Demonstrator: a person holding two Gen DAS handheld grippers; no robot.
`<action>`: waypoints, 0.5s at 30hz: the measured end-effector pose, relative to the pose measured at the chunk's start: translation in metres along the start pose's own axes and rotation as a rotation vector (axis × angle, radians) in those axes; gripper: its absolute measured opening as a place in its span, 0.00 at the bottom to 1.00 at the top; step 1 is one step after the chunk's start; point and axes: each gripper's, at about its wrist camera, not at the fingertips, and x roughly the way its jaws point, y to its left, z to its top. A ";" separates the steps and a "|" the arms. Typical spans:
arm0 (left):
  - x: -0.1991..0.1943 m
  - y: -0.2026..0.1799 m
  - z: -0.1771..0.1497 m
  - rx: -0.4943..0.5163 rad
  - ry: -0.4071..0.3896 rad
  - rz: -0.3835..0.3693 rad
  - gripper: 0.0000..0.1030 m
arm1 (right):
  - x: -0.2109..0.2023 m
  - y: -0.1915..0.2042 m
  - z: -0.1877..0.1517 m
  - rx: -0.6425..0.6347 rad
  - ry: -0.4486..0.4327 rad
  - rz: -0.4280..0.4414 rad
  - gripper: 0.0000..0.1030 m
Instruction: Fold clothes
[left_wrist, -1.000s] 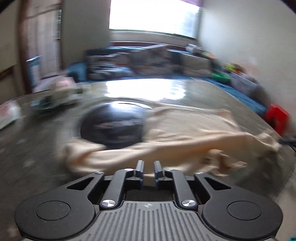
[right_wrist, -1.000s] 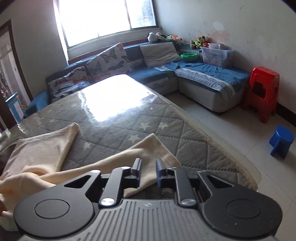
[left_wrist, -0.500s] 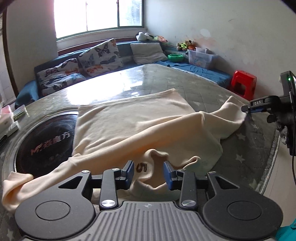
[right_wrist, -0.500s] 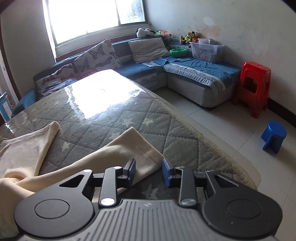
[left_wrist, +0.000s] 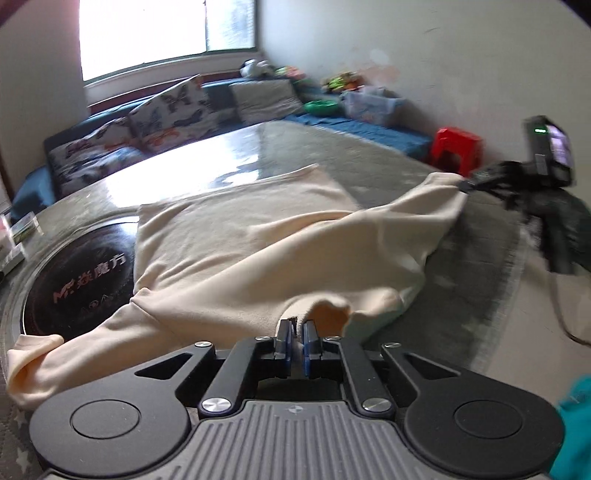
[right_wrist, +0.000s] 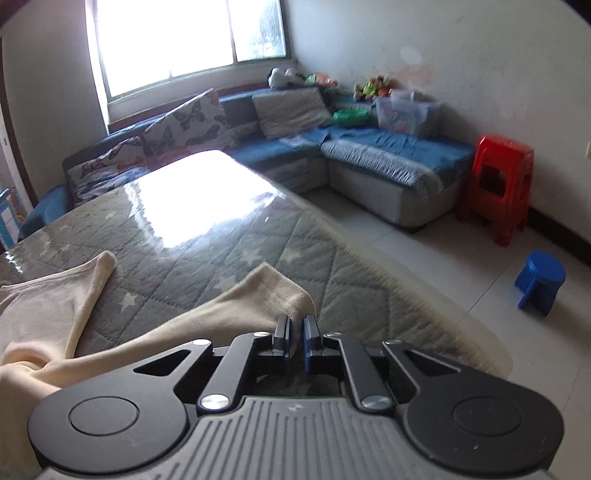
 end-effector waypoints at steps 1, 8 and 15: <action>-0.006 -0.001 -0.004 0.012 0.006 -0.019 0.06 | -0.006 -0.001 0.001 -0.007 -0.024 -0.015 0.05; -0.003 -0.011 -0.020 0.120 0.068 -0.099 0.11 | -0.010 -0.006 -0.003 -0.041 0.022 -0.056 0.06; -0.005 -0.005 0.001 0.093 -0.019 -0.162 0.11 | -0.018 -0.007 0.001 -0.063 -0.008 -0.117 0.10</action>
